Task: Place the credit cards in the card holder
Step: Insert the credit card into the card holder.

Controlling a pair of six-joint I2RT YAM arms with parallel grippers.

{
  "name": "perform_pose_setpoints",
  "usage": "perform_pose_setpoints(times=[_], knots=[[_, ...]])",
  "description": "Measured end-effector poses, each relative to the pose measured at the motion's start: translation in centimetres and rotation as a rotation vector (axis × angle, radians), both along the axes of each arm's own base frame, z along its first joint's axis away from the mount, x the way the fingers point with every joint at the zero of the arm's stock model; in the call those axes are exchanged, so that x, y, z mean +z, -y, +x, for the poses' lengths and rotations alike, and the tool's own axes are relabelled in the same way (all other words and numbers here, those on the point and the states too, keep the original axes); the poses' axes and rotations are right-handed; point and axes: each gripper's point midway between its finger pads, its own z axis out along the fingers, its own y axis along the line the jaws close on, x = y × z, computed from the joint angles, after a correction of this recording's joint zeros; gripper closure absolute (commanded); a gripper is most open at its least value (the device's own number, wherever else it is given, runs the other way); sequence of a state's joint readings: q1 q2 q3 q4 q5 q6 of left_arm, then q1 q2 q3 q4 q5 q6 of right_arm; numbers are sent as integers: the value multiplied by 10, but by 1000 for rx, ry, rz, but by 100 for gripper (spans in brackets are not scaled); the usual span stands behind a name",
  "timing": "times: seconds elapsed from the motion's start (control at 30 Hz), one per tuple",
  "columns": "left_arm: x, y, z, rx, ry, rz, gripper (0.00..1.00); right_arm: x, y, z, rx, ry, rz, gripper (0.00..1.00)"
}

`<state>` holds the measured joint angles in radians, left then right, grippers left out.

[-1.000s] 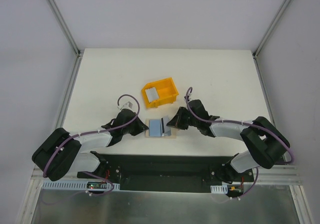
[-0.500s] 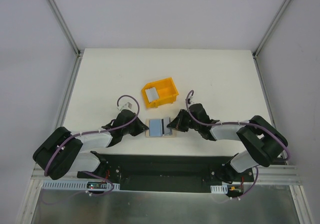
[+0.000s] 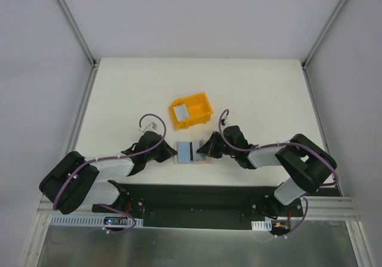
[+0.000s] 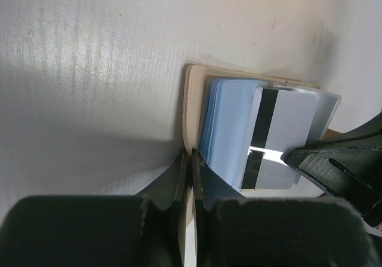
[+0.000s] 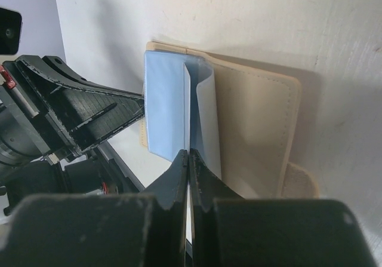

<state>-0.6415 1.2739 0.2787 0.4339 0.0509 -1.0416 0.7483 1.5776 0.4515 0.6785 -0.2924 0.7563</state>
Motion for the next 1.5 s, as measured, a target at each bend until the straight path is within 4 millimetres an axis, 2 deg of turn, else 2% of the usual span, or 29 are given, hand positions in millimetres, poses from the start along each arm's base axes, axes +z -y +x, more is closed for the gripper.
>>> perform_pose_setpoints(times=[0.4,0.7,0.9,0.97,1.03,1.2,1.3,1.5], knots=[[0,0,0,3,-2,-4,100,-6,3,-1,-8,-7,-26,100],[0,0,0,5,0,-8,100,-14,-5,-4,-9,-48,-27,100],[0,0,-1,7,0,-10,100,-8,-23,-4,-4,-48,-9,99],[0,-1,-1,8,2,-10,100,-6,-28,-4,4,-45,-8,93],[0,-1,-1,10,3,-9,100,-4,-31,-2,4,-37,-13,82],[1,-2,-1,11,8,-10,100,-17,-16,-4,0,-36,-118,67],[2,-2,-1,8,10,-8,100,-9,-14,0,6,-10,-156,63],[2,-3,-2,0,16,-2,100,0,-18,6,36,20,-198,62]])
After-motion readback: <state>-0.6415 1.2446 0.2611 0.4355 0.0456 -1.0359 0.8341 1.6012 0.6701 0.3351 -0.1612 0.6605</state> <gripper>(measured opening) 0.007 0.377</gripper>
